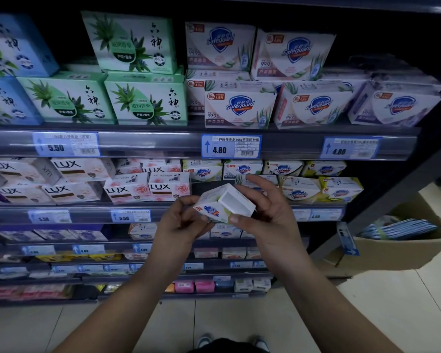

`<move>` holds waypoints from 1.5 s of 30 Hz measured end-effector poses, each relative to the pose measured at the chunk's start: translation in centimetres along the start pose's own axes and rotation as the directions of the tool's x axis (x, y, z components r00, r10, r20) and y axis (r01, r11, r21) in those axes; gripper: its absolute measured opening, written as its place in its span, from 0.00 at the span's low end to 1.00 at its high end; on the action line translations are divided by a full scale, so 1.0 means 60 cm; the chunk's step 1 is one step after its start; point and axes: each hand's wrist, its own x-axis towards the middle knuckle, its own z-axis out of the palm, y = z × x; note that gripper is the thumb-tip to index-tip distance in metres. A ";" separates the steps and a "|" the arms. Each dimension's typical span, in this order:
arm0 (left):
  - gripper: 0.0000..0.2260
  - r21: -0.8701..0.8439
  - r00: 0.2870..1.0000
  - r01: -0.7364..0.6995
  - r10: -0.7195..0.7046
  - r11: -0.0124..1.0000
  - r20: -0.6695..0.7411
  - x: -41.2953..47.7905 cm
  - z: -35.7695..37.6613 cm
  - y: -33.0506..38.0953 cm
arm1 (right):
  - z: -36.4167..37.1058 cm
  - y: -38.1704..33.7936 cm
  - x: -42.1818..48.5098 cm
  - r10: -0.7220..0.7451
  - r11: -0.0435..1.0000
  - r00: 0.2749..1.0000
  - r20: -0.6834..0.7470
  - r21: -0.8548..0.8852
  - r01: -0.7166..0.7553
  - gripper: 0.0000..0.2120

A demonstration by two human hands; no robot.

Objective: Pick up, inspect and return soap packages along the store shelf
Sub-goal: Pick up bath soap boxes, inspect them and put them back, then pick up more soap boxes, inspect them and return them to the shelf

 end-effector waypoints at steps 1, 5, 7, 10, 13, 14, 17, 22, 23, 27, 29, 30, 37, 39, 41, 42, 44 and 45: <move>0.13 0.002 1.000 -0.001 0.001 1.000 -0.007 0.001 -0.001 0.000 | 0.000 0.000 0.000 0.001 1.000 1.000 -0.009 0.002 -0.001 0.32; 0.14 0.079 0.995 -0.042 0.048 0.996 -0.082 0.003 -0.008 0.001 | -0.005 0.006 -0.002 -0.079 0.981 0.986 -0.150 -0.185 0.050 0.15; 0.14 0.188 0.983 -0.114 0.138 0.976 -0.121 0.003 -0.012 0.000 | -0.010 0.019 -0.003 -0.107 0.949 0.973 -0.207 -0.314 0.037 0.13; 0.16 0.331 0.955 -0.196 0.256 0.923 -0.148 0.006 -0.013 0.002 | -0.014 0.041 -0.003 -0.064 0.925 0.968 -0.244 -0.378 -0.034 0.14; 0.19 0.402 0.944 -0.225 0.300 0.887 -0.134 0.014 -0.011 0.003 | -0.011 0.063 -0.001 0.010 0.922 0.974 -0.225 -0.375 -0.096 0.19; 0.20 0.408 0.947 -0.221 0.295 0.886 -0.127 0.016 -0.011 0.003 | -0.009 0.068 0.000 0.031 0.922 0.975 -0.218 -0.371 -0.113 0.21; 0.23 0.415 0.965 -0.166 0.235 0.894 -0.120 0.022 -0.018 -0.003 | -0.006 0.081 0.006 0.103 0.928 0.974 -0.203 -0.332 -0.167 0.24; 0.27 0.429 0.981 -0.084 0.149 0.899 -0.122 0.031 -0.024 -0.015 | 0.000 0.088 0.013 0.141 0.931 0.968 -0.208 -0.303 -0.201 0.25; 0.27 0.424 0.982 -0.077 0.142 0.902 -0.122 0.032 -0.023 -0.016 | 0.001 0.088 0.015 0.141 0.931 0.965 -0.219 -0.302 -0.205 0.24; 0.26 0.468 0.981 -0.091 0.161 0.879 -0.112 0.036 -0.022 -0.017 | 0.004 0.087 0.024 0.132 0.893 0.966 -0.221 -0.396 -0.212 0.25; 0.25 0.484 0.978 -0.112 0.183 0.868 -0.103 0.035 -0.020 -0.016 | 0.006 0.088 0.027 0.131 0.879 0.966 -0.222 -0.425 -0.217 0.26; 0.24 0.489 0.976 -0.121 0.194 0.864 -0.102 0.034 -0.019 -0.016 | 0.006 0.088 0.028 0.148 0.880 0.964 -0.222 -0.415 -0.231 0.27; 0.24 0.518 0.985 -0.097 0.157 0.850 -0.073 0.036 -0.027 -0.019 | 0.014 0.089 0.026 0.195 0.888 0.957 -0.216 -0.375 -0.266 0.22; 0.24 0.525 0.988 -0.091 0.143 0.846 -0.059 0.036 -0.029 -0.016 | 0.018 0.092 0.023 0.159 0.887 0.958 -0.238 -0.391 -0.244 0.19; 0.24 0.533 0.991 -0.092 0.132 0.841 -0.037 0.035 -0.029 -0.014 | 0.021 0.092 0.022 0.111 0.877 0.962 -0.248 -0.432 -0.212 0.17; 0.23 0.539 0.989 -0.099 0.141 0.836 -0.036 0.034 -0.032 -0.012 | 0.026 0.090 0.023 0.087 0.874 0.968 -0.235 -0.448 -0.187 0.16; 0.21 0.542 0.977 -0.120 0.196 0.831 -0.084 0.032 -0.044 -0.011 | 0.040 0.085 0.028 0.060 0.868 0.981 -0.182 -0.475 -0.141 0.14; 0.19 0.529 0.964 -0.121 0.227 0.840 -0.140 0.031 -0.053 -0.011 | 0.050 0.083 0.033 0.061 0.863 0.987 -0.148 -0.488 -0.126 0.15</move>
